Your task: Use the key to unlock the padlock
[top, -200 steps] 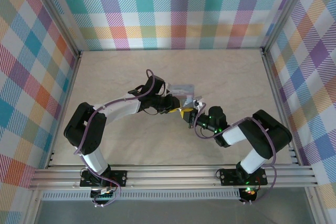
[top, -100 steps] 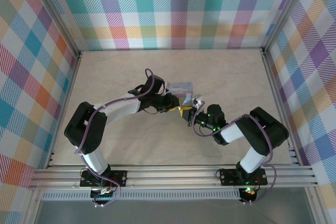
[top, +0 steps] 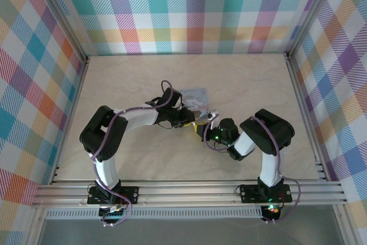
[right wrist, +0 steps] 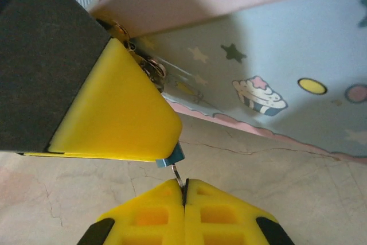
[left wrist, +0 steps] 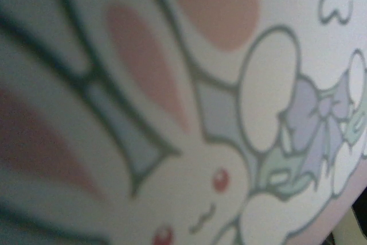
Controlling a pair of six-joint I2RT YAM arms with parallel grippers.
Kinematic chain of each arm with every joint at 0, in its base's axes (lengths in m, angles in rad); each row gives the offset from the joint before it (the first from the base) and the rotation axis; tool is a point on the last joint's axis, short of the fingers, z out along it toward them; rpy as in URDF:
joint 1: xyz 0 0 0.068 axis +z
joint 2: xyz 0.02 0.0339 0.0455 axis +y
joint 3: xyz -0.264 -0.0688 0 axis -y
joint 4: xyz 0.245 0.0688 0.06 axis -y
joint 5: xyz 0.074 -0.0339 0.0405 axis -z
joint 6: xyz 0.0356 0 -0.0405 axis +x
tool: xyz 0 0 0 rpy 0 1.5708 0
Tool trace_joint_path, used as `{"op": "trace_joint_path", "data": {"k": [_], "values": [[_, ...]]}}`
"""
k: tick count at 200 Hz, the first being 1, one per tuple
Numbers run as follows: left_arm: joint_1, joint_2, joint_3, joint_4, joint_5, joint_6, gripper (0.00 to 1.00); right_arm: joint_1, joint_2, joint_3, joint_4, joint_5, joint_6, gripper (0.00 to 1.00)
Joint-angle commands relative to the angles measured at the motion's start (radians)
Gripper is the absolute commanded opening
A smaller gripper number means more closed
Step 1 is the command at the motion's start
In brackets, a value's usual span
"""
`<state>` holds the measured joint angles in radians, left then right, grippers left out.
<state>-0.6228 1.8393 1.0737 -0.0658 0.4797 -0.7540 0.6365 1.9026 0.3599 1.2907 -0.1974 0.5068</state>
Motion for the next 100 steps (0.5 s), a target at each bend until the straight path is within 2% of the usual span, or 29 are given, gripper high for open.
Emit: {"op": "trace_joint_path", "data": {"k": [1,27,66,100], "values": [[-0.008,0.015,-0.008,0.069,0.083,-0.013,0.10,0.018,0.023,0.025,0.064,0.013,0.055,0.00],[0.004,0.008,-0.018,0.075,0.076,-0.010,0.15,0.022,0.024,0.017,0.061,0.033,0.100,0.00],[0.024,-0.033,-0.029,0.067,0.074,-0.005,0.29,0.022,0.070,0.027,0.073,0.023,0.180,0.00],[0.047,-0.098,-0.054,0.048,0.061,0.000,0.42,0.029,0.078,0.046,0.049,0.018,0.185,0.00]]}}
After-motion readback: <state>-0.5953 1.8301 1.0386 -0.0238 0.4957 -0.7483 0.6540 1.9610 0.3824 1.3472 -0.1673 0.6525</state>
